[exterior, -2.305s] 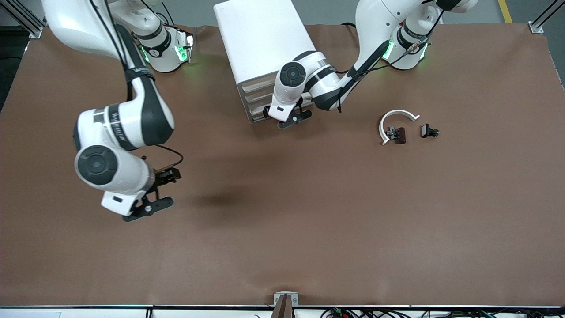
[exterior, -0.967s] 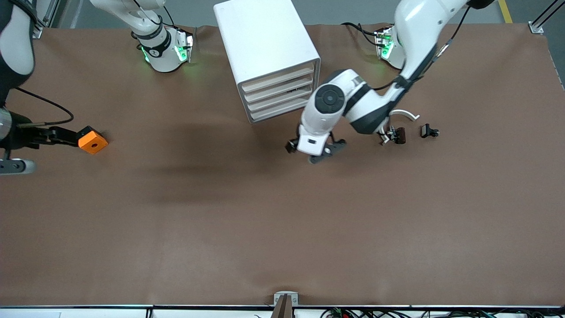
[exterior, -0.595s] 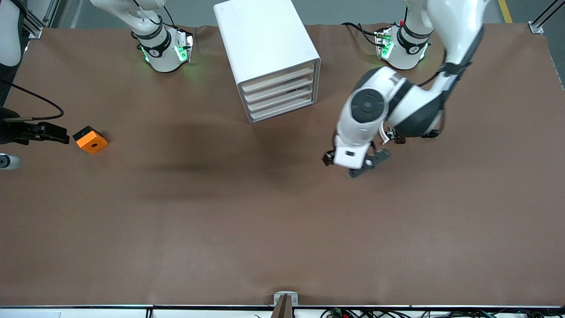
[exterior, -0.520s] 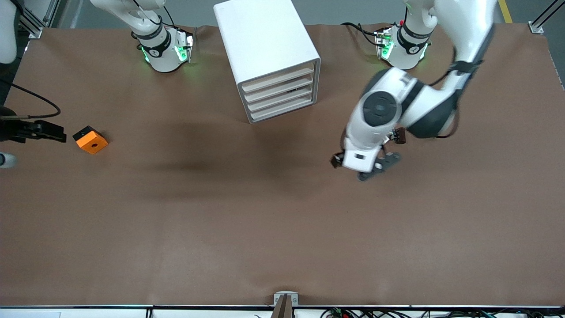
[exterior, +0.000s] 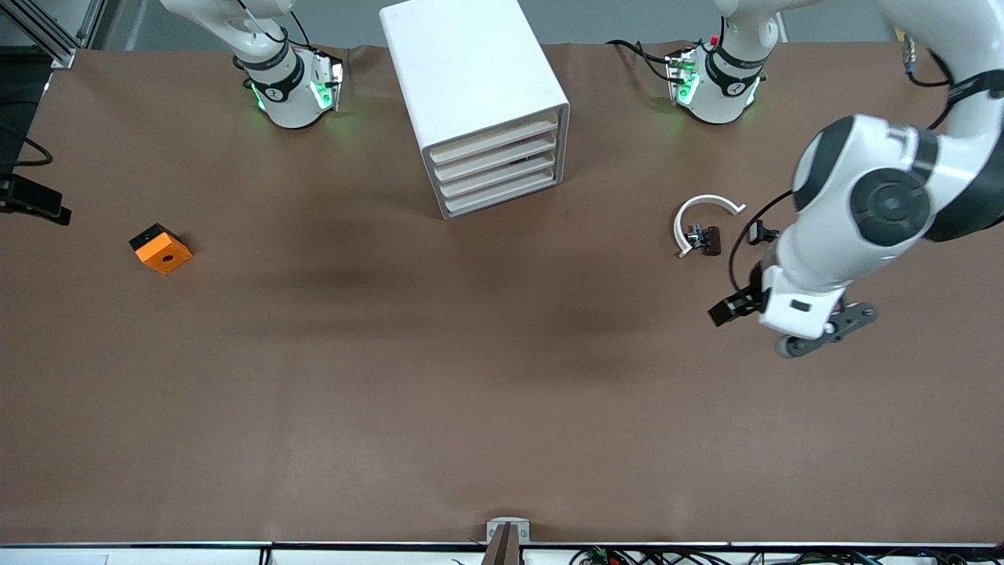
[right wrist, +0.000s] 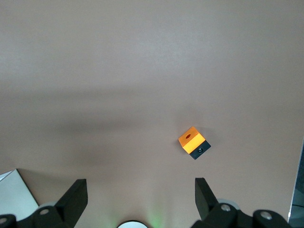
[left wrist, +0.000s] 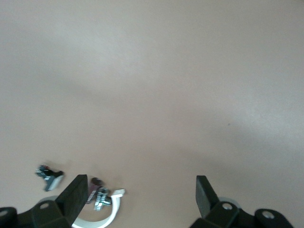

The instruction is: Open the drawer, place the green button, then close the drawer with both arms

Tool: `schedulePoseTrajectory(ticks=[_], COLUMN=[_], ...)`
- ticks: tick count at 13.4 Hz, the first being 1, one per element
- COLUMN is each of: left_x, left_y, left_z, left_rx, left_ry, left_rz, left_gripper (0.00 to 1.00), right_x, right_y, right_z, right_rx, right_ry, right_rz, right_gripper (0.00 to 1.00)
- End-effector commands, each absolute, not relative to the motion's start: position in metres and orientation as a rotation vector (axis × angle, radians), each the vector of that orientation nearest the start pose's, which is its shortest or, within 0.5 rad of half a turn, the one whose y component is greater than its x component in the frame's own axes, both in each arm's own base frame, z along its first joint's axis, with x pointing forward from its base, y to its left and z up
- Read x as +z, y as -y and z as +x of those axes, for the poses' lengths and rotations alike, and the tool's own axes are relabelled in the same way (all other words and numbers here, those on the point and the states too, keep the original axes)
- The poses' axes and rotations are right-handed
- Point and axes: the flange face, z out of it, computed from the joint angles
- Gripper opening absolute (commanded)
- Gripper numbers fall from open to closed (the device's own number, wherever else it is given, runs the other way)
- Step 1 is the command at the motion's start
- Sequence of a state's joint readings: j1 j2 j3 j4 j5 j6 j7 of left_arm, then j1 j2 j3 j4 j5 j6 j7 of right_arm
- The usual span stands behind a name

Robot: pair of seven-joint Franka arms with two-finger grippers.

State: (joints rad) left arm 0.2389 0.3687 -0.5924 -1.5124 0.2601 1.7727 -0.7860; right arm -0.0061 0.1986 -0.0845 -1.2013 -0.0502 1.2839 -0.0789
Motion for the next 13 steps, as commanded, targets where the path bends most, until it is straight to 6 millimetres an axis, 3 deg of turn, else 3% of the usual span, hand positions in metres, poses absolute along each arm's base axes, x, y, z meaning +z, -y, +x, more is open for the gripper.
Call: schedulePoseTrajectory(ticks=[1, 3, 4, 8, 13], left_x=[0.516, 0.542, 0.553, 0.601, 0.631], left_y=[0.133, 0.103, 0.099, 0.044, 0.039], left_z=[0.637, 0.633, 0.628, 0.586, 0.527], left_rx=[-0.015, -0.08, -0.092, -0.113, -0.136], left_ry=[0.492, 0.372, 0.317, 0.376, 0.313], left_rz=[-3.036, -3.018, -3.027, -3.114, -3.106], left_gripper=[1.0, 1.0, 1.0, 1.0, 1.0], right_x=[0.662, 0.659, 0.664, 0.671, 0.69], right_y=[0.05, 0.051, 0.051, 0.037, 0.046], right_z=[0.561, 0.556, 0.553, 0.549, 0.519], right_rx=[0.234, 0.275, 0.258, 0.213, 0.146], right_ry=[-0.055, -0.061, -0.058, -0.014, -0.033], right_rz=[-3.161, -3.156, -3.156, -3.155, -3.117], right_gripper=[1.0, 1.0, 1.0, 1.0, 1.0])
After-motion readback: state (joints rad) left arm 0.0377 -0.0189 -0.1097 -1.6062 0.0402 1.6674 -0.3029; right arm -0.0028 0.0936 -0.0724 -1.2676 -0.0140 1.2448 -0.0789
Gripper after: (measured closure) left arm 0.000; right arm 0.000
